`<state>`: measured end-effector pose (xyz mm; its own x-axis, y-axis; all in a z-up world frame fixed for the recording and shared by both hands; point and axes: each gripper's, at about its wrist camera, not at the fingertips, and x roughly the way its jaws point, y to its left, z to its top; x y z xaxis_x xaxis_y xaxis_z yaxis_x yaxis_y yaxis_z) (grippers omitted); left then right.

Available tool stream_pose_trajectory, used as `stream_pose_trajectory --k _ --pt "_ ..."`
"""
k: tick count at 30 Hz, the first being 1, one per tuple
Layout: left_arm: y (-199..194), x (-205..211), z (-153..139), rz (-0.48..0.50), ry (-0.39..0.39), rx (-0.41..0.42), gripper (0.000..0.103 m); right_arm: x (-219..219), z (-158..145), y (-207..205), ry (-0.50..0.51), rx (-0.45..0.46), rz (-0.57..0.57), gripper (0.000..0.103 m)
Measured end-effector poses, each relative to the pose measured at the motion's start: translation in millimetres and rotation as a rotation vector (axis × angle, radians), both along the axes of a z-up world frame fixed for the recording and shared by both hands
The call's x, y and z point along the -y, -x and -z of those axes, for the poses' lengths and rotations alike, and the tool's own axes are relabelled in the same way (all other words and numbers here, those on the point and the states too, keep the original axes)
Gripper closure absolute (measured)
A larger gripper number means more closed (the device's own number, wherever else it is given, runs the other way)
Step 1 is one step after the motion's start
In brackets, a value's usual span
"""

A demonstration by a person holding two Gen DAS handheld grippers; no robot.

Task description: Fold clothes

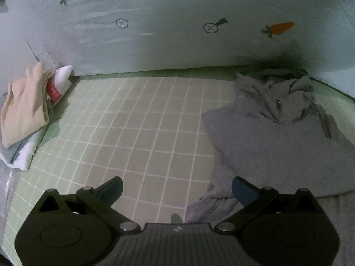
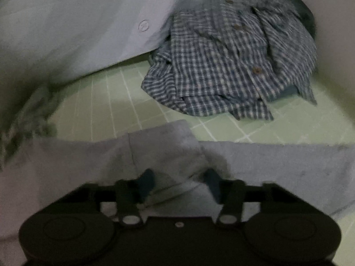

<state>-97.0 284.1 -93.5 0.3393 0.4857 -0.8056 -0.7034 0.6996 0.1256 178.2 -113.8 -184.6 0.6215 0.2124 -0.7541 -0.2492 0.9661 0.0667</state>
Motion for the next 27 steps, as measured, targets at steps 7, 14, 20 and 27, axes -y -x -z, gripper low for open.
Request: stream_pose_trajectory --k 7,14,20,27 --pt "-4 7 -2 0.026 -0.004 -0.011 0.0 -4 -13 5 0.031 0.06 -0.097 0.091" --pt "-7 12 -4 0.048 -0.005 -0.017 0.0 -12 -48 23 -0.021 0.144 -0.118 0.092" --pt "2 6 -9 0.055 0.024 0.014 0.0 -39 -74 47 -0.08 0.179 -0.145 0.092" --pt "17 -12 -13 0.079 0.058 0.027 0.0 -100 -94 80 -0.147 0.173 -0.188 0.092"
